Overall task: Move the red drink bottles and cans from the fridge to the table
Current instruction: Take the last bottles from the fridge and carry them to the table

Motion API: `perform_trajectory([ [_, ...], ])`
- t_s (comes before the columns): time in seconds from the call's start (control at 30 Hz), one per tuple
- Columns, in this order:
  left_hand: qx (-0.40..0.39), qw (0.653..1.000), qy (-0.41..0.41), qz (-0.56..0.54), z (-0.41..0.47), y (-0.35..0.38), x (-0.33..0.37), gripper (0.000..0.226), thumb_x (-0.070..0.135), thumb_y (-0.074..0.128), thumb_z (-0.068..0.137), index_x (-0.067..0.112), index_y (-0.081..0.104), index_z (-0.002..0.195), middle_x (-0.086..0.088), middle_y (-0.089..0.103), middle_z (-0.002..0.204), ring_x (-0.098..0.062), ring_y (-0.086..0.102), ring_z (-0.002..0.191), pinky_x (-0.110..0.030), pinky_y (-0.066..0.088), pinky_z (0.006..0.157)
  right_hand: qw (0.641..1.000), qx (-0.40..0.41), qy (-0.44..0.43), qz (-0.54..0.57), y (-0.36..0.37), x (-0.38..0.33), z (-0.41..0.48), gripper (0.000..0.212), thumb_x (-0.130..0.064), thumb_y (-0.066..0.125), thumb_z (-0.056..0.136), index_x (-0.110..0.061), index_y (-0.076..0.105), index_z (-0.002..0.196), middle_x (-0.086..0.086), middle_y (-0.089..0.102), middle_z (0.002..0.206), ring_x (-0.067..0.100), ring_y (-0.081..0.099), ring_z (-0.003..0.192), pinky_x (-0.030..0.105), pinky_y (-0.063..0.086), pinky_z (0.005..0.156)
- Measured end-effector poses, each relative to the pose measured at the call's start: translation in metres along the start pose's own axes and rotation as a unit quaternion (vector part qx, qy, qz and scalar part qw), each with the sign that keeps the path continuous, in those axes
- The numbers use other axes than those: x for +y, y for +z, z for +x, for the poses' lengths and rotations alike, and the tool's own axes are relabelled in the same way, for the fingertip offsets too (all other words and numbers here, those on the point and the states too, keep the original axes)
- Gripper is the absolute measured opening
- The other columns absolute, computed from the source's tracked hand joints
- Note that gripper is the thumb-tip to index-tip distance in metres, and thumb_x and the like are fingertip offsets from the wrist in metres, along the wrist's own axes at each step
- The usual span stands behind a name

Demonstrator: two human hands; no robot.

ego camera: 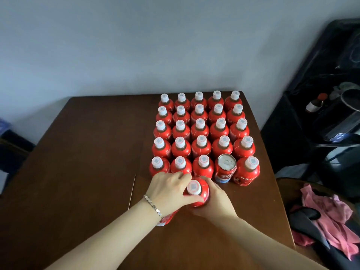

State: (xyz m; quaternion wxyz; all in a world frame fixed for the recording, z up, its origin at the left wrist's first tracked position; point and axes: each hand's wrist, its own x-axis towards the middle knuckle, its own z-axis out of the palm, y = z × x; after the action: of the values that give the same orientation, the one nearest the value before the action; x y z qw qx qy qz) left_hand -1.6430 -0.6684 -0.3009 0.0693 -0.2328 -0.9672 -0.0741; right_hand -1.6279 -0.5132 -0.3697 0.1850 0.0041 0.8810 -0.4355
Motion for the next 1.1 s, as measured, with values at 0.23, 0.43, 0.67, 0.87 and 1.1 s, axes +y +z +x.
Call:
perform_trajectory([
  [0.23, -0.186, 0.972, -0.146, -0.017, -0.026, 0.015, -0.046, 0.059, 0.063, 0.056, 0.079, 0.019, 0.049, 0.117, 0.003, 0.048, 0.117, -0.017, 0.054, 0.104, -0.027, 0.042, 0.073, 0.985, 0.080, 0.127, 0.092, 0.066, 0.010, 0.012, 0.080, -0.038, 0.087, 0.050, -0.034, 0.049, 0.121, -0.010, 0.066, 0.109, 0.019, 0.058, 0.111, 0.034, 0.048, 0.093],
  [0.43, -0.165, 0.954, -0.208, -0.138, -0.039, 0.040, -0.076, 0.047, 0.047, 0.068, 0.078, 0.020, 0.052, 0.113, 0.003, 0.045, 0.114, -0.017, 0.054, 0.104, -0.028, 0.049, 0.082, 0.972, 0.133, 0.136, 0.138, 0.100, -0.013, 0.021, 0.079, -0.038, 0.088, 0.049, -0.036, 0.049, 0.118, -0.011, 0.064, 0.111, 0.013, 0.060, 0.106, 0.034, 0.050, 0.088],
  [0.67, -0.189, 0.805, -0.416, -0.377, -0.064, 0.060, -0.096, 0.080, 0.054, 0.077, 0.061, 0.023, 0.042, 0.125, 0.000, 0.054, 0.117, -0.021, 0.060, 0.103, -0.029, 0.052, 0.088, 0.954, 0.204, 0.141, 0.170, 0.114, -0.020, 0.019, 0.071, -0.025, 0.088, 0.054, -0.038, 0.050, 0.113, -0.011, 0.060, 0.114, 0.009, 0.059, 0.101, 0.025, 0.045, 0.080],
  [0.87, -0.151, 0.730, -0.457, -0.485, -0.060, 0.078, -0.085, 0.056, 0.045, 0.078, 0.066, 0.025, 0.051, 0.111, -0.002, 0.067, 0.103, -0.026, 0.067, 0.091, -0.042, 0.056, 0.083, 0.952, 0.199, 0.174, 0.153, 0.112, -0.024, 0.016, 0.071, -0.023, 0.088, 0.054, -0.045, 0.046, 0.106, -0.013, 0.064, 0.108, 0.011, 0.062, 0.101, 0.024, 0.046, 0.081],
  [1.1, -0.163, 0.684, -0.486, -0.519, -0.057, 0.078, -0.085, 0.084, 0.049, 0.077, 0.062, 0.016, 0.041, 0.131, -0.004, 0.059, 0.115, -0.027, 0.060, 0.107, -0.042, 0.051, 0.094, 0.974, 0.053, 0.215, 0.048, 0.094, -0.019, 0.023, 0.088, -0.020, 0.079, 0.069, -0.017, 0.027, 0.140, 0.002, 0.057, 0.127, 0.024, 0.057, 0.117, 0.030, 0.046, 0.089],
])
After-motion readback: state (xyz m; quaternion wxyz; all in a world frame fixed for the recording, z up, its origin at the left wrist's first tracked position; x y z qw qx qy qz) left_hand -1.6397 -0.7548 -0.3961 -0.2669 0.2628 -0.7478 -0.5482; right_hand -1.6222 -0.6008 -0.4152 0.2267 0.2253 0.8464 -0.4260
